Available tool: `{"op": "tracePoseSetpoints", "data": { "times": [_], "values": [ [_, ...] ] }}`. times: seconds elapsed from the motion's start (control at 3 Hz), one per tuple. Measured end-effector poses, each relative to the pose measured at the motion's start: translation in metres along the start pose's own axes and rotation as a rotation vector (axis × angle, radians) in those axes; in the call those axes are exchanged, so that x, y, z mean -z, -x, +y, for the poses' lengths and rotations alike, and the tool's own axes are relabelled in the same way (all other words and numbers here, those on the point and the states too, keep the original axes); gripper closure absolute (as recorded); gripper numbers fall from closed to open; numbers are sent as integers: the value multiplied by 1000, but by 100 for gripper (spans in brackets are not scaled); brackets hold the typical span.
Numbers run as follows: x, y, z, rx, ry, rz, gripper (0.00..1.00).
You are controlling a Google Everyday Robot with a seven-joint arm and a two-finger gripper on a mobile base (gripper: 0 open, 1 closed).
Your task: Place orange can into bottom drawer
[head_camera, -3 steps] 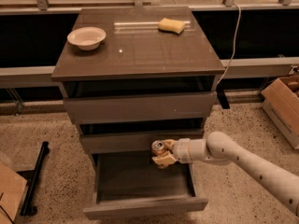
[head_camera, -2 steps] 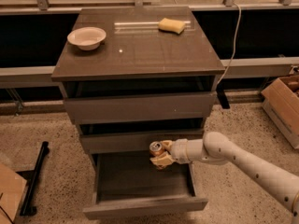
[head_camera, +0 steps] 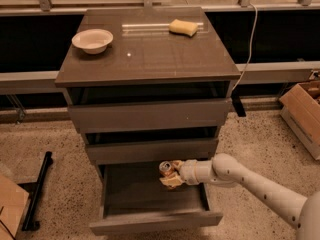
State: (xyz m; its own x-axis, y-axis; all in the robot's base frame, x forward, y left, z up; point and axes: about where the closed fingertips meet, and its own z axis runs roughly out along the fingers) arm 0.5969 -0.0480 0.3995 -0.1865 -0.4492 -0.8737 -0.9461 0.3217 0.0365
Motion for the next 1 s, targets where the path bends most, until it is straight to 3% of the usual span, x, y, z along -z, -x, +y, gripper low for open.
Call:
{"op": "tracePoseSetpoints", "data": {
  "times": [0.67, 1.0],
  "values": [
    [-29, -84, -7, -90, -123, -36, 100],
    [-38, -87, 3, -57, -104, 10, 100]
  ]
}}
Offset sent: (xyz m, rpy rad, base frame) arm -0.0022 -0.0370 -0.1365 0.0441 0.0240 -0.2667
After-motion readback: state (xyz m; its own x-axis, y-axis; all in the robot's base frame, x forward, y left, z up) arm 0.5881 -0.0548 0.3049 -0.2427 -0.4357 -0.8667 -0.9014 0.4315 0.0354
